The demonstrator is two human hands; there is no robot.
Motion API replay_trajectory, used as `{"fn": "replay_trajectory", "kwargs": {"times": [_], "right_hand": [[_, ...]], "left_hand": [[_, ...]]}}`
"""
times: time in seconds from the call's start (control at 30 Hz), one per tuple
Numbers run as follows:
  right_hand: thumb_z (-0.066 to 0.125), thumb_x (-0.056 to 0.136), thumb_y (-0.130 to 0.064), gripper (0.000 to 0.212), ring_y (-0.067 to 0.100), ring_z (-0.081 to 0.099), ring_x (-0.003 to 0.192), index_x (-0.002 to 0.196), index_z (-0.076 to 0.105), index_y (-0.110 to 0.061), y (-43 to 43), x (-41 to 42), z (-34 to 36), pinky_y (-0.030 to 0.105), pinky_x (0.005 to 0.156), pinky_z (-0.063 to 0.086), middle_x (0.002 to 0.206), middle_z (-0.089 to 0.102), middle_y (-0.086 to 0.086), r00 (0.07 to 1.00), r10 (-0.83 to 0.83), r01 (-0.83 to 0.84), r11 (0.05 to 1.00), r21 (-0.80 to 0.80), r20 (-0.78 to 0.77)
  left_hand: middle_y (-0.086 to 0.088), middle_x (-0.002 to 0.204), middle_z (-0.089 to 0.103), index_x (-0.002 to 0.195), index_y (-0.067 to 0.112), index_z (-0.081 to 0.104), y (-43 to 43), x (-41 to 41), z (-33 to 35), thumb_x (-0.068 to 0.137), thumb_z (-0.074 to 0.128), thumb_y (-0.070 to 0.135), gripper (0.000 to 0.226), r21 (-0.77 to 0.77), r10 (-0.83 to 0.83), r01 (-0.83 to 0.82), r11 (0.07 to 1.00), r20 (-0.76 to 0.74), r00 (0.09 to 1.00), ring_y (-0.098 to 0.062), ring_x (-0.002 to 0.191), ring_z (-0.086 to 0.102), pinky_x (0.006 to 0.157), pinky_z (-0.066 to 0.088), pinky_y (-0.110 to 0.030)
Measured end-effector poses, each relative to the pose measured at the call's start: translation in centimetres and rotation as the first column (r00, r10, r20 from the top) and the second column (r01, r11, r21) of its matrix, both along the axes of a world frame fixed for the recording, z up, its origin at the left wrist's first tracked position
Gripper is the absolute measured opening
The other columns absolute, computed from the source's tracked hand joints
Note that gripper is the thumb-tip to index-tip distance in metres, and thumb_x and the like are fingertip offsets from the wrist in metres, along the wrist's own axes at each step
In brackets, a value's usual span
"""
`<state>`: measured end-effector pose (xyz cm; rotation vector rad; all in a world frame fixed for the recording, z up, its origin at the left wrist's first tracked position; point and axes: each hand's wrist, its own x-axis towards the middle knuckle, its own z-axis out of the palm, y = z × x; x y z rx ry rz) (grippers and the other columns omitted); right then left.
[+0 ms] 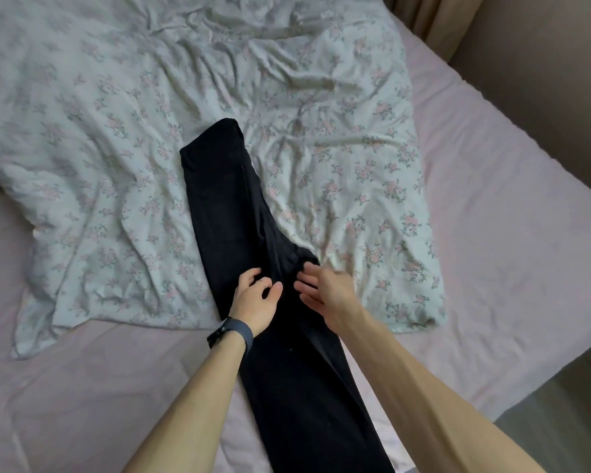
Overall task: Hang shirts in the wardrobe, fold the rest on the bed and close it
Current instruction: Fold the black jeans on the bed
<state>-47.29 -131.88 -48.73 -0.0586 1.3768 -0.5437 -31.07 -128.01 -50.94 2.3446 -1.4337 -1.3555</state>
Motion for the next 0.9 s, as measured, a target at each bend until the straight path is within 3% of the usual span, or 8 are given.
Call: {"fn": "replay_trajectory", "kwargs": {"times": [0.1,0.27,0.43,0.5,0.57,0.63,0.77,0.9], "right_hand": [[0.076,0.088,-0.038,0.031,0.011,0.071,0.072,0.1,0.063,-0.012,-0.9,1.9,0.1,0.023,0.053,0.052,0.097,0.069,0.0,0.986,0.152,-0.151,0.988,0.019,-0.074],[0.073,0.091,-0.019,0.022,0.011,0.032,0.045,0.073,0.061,-0.016,-4.6,2.1,0.2,0.023,0.04,0.031,0.054,0.041,-0.003,0.988,-0.092,0.087,0.995,-0.041,-0.125],[0.081,0.085,-0.025,0.025,0.007,0.041,0.044,0.08,0.06,-0.013,-4.5,-0.9,-0.1,0.02,0.038,0.029,0.062,0.048,-0.003,0.99,-0.135,0.134,0.991,-0.028,-0.038],[0.079,0.086,-0.028,0.031,0.009,0.05,0.049,0.073,0.053,-0.017,-4.4,-0.8,-0.5,0.023,0.042,0.037,0.063,0.052,-0.004,0.973,0.08,-0.12,0.976,-0.179,-0.216],[0.071,0.09,-0.039,0.026,0.01,0.061,0.061,0.08,0.06,-0.017,-4.6,-0.9,-1.0,0.023,0.053,0.045,0.077,0.065,-0.007,0.773,0.255,-0.453,0.863,-0.225,-0.581],[0.063,0.094,-0.046,0.027,0.008,0.061,0.07,0.096,0.066,-0.019,-5.0,-1.3,-1.4,0.024,0.056,0.044,0.09,0.067,-0.005,0.555,0.304,-0.634,0.757,-0.157,-0.774],[0.057,0.096,-0.04,0.026,0.024,0.056,0.079,0.095,0.048,-0.016,-4.5,-0.2,-1.7,0.032,0.056,0.039,0.099,0.056,0.003,0.335,0.128,-0.769,0.609,-0.193,-0.933],[0.053,0.098,-0.05,0.04,0.03,0.056,0.104,0.114,0.062,-0.014,-4.6,1.3,-1.8,0.044,0.085,0.047,0.111,0.062,0.004,-0.025,-0.016,-0.96,0.279,0.02,-1.0]], "left_hand": [[0.008,0.158,0.024,0.112,0.017,0.068,-0.1,0.1,0.1,0.102,0.05,0.044,0.034,0.026,0.001,-0.001,1.0,-0.023,1.0,-0.014,0.145,0.027,0.112,0.023,-0.028],[0.019,0.148,0.032,0.122,0.047,0.055,-0.3,0.5,1.4,0.097,0.033,0.064,0.037,0.012,-0.001,0.001,1.0,0.025,1.0,-0.009,0.123,0.048,0.11,0.036,-0.043],[0.005,0.147,0.021,0.152,0.054,0.004,-1.4,-1.0,1.0,0.1,0.035,0.057,0.061,0.101,-0.322,0.306,0.947,0.272,0.907,-0.023,0.123,0.042,0.095,0.045,-0.041],[0.0,0.144,0.022,0.153,0.053,0.001,-2.0,-1.4,0.6,0.1,0.035,0.056,0.063,0.129,-0.34,0.315,0.94,0.325,0.882,-0.025,0.122,0.039,0.092,0.046,-0.039],[0.002,0.14,0.026,0.152,0.055,0.002,-2.3,-1.1,0.2,0.1,0.036,0.054,0.062,0.124,-0.346,0.323,0.938,0.361,0.866,-0.024,0.117,0.039,0.09,0.044,-0.037],[0.005,0.134,0.03,0.15,0.059,0.004,-2.1,-0.3,0.0,0.1,0.037,0.05,0.061,0.098,-0.342,0.33,0.939,0.376,0.861,-0.021,0.109,0.041,0.085,0.043,-0.035],[0.006,0.128,0.037,0.145,0.053,0.028,-2.3,0.8,-0.1,0.098,0.046,0.041,0.051,-0.042,-0.208,0.242,0.969,0.388,0.898,-0.019,0.107,0.044,0.084,0.043,-0.033],[-0.004,0.159,0.023,0.147,0.042,0.036,-3.0,1.2,-0.3,0.097,0.051,0.037,0.053,-0.274,-0.093,0.26,0.926,0.503,0.859,-0.031,0.146,0.025,0.114,0.03,-0.047]]}}
